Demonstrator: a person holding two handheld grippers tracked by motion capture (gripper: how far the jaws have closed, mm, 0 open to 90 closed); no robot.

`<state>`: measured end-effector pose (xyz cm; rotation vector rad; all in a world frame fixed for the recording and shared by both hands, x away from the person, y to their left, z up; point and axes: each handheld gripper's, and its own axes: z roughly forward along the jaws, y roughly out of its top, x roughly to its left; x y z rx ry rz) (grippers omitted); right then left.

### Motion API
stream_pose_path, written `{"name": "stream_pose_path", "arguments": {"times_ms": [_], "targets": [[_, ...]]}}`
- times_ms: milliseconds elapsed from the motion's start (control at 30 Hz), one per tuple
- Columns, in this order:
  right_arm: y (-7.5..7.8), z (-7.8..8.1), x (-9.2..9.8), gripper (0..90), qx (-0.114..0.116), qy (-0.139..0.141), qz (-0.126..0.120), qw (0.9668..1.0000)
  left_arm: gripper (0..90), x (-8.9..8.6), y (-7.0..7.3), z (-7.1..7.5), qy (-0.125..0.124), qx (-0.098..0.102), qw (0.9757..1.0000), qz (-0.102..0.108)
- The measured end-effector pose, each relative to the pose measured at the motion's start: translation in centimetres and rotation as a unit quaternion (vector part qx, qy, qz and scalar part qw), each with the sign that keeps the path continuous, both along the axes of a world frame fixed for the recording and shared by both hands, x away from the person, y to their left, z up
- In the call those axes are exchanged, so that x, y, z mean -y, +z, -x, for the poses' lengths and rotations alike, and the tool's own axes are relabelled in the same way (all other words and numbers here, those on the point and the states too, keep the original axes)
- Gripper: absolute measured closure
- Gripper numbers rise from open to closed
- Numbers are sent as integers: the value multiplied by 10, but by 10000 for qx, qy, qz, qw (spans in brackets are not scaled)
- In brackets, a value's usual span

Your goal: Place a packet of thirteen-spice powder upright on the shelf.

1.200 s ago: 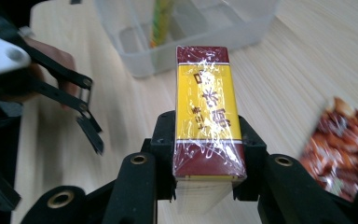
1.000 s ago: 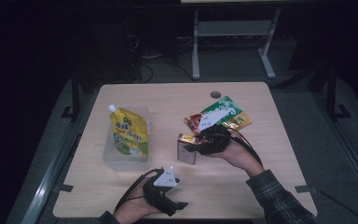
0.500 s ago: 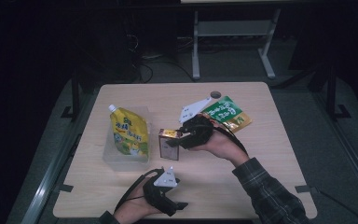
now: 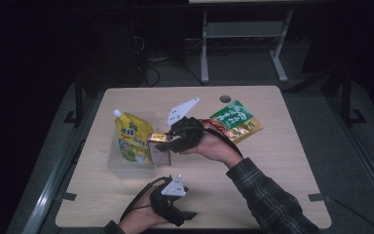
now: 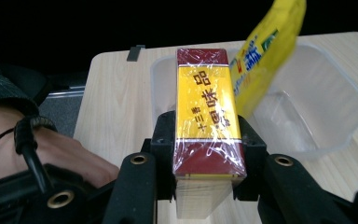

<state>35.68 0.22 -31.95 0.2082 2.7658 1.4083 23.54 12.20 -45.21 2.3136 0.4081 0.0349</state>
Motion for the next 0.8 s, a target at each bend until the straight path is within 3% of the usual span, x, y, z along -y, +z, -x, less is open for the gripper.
{"name": "stream_pose_path", "arguments": {"times_ms": [400,433,600,800], "targets": [[10,-3,-35,669,109,257,-104,9996,173,0,1,-1,-84,42,9999,-57],[9,-4,-39,669,142,277,-95,9995,173,0,0,0,-29,4,10000,33],[4,-3,-53,669,57,304,-107,9995,173,0,-1,1,10,-68,10000,26],[-3,-3,-67,669,140,389,-51,9991,173,1,-1,2,19,-93,9999,32]]}}
